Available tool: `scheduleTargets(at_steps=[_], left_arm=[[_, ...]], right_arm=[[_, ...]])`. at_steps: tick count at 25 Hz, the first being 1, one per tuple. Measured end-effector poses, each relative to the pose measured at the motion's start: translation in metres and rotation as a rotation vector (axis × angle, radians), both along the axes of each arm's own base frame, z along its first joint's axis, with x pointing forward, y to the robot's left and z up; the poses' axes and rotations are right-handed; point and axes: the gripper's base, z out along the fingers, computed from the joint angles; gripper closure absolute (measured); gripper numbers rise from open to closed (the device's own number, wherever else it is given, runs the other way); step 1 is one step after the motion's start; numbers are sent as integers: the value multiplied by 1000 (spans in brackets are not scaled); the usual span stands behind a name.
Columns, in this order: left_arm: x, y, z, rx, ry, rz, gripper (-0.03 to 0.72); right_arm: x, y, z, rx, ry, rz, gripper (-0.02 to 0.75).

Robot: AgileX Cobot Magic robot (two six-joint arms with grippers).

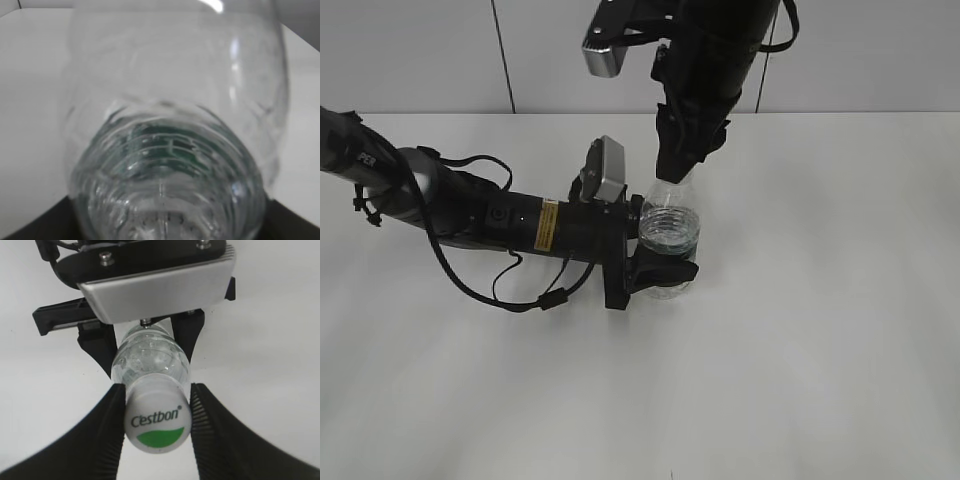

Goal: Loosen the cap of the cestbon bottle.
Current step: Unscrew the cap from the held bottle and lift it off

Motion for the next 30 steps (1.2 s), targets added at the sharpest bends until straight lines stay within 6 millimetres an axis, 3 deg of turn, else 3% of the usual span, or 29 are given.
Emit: scheduleTargets(at_steps=[17, 25, 30], left_arm=[[0, 1, 0, -1, 3, -8, 276], [0, 1, 0, -1, 3, -9, 276], [-1, 1, 0, -2, 4, -9, 276]], right_arm=[[-2, 2, 0, 31, 25, -28, 346], [-2, 3, 1, 50, 56, -127, 340], [2, 5, 13, 86, 46, -223, 340]])
